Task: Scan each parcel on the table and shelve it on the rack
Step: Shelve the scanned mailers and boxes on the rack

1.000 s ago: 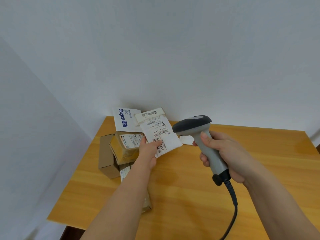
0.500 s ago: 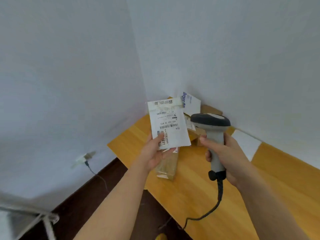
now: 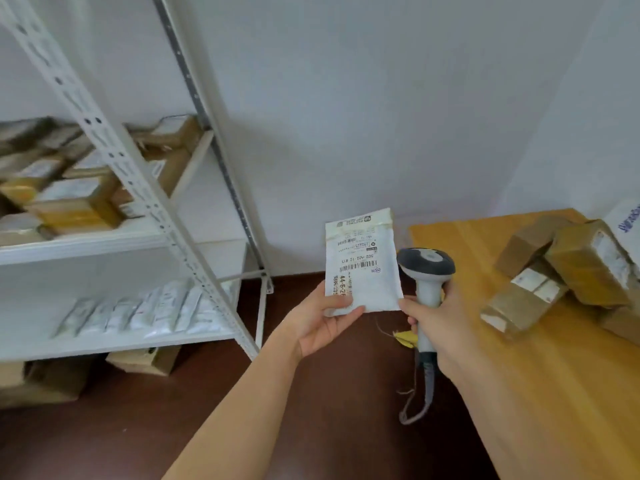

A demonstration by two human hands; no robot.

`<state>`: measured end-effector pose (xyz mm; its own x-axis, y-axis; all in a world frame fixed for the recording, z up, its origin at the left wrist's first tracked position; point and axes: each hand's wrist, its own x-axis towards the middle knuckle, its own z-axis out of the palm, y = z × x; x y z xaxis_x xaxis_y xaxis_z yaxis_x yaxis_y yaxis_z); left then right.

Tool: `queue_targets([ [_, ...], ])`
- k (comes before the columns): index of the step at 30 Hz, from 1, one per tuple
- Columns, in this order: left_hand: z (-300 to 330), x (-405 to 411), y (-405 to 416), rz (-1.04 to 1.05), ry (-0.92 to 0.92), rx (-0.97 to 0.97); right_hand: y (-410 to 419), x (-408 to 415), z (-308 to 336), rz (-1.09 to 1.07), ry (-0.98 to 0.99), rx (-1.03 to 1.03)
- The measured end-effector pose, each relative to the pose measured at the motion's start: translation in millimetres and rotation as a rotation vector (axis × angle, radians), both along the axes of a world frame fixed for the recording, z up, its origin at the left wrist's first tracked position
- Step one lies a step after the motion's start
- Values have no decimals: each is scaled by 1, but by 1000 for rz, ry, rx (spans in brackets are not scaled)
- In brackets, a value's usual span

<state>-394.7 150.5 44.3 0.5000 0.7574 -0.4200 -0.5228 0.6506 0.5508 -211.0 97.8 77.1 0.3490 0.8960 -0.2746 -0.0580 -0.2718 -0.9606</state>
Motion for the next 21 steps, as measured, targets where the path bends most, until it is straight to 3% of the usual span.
queue_targets([
  [7, -27, -214, -83, 345, 95, -90, -36, -209, -13, 188, -22, -83],
  [14, -68, -467, -159, 1008, 522, -465, -71, -414, -27, 528, 41, -193],
  [21, -82, -574, -153, 1182, 500, -550, -44, -524, -37, 626, -8, -234],
])
